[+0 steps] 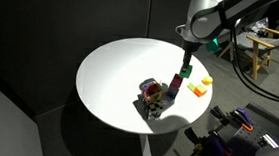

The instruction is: Put the green block on top of the pink block

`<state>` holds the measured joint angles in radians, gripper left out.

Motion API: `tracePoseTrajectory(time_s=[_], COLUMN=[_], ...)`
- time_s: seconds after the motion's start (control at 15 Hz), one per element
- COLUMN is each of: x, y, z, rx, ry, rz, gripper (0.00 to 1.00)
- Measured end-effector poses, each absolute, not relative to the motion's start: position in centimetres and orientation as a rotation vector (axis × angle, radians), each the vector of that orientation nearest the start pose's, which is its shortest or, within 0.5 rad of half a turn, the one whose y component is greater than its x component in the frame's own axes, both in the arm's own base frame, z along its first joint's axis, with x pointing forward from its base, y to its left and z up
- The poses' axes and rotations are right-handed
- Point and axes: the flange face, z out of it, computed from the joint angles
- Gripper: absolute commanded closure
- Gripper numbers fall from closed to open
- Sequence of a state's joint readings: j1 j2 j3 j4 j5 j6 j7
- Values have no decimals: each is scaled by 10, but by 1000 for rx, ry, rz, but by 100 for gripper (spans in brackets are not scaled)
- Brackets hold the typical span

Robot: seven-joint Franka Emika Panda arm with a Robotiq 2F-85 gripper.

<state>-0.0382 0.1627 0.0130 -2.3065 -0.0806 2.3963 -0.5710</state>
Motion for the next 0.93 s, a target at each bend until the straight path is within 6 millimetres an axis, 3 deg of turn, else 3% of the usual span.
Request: tracePoseTrajectory(time_s=[0.47, 0.93], x=[521, 533], y=[-4, -2], z=[262, 253], rx=[-3059, -3064], ry=[-865, -898], rz=[150, 165], gripper=[69, 69])
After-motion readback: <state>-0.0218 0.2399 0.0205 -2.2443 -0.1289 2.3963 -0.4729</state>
